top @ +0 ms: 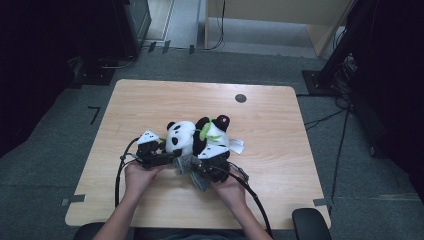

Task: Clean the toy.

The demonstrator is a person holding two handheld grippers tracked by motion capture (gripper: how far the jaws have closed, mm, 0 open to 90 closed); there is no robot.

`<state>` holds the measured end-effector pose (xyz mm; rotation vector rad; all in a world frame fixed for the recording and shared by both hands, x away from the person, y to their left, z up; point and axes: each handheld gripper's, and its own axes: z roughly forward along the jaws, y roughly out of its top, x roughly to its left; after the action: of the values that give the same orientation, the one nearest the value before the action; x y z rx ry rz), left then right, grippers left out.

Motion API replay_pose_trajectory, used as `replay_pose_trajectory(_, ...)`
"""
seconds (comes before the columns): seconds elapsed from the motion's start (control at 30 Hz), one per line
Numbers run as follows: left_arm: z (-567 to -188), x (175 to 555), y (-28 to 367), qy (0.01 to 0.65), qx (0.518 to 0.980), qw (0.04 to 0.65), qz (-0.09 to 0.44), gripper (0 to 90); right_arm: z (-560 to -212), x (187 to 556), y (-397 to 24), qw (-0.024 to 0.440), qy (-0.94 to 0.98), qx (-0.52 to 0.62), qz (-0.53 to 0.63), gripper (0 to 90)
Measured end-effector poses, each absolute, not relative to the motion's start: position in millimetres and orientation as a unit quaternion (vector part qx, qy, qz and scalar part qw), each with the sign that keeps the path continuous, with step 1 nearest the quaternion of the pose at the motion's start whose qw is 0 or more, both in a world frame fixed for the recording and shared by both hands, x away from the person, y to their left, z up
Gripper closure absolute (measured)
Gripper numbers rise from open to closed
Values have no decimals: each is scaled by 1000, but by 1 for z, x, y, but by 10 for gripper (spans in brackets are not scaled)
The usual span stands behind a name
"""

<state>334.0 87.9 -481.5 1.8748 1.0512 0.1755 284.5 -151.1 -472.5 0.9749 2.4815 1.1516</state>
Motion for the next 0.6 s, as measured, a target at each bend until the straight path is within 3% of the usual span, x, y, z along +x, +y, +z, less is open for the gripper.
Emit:
replay_pose_trajectory(0.27, -482, 337, 90, 427, 767, 473, 69, 344, -471, 275, -174, 124, 848, 342, 384, 775)
replay_pose_trajectory(0.6, -481, 341, 92, 419, 774, 469, 69, 360, -463, 273, -232, 107, 845, 369, 371, 770)
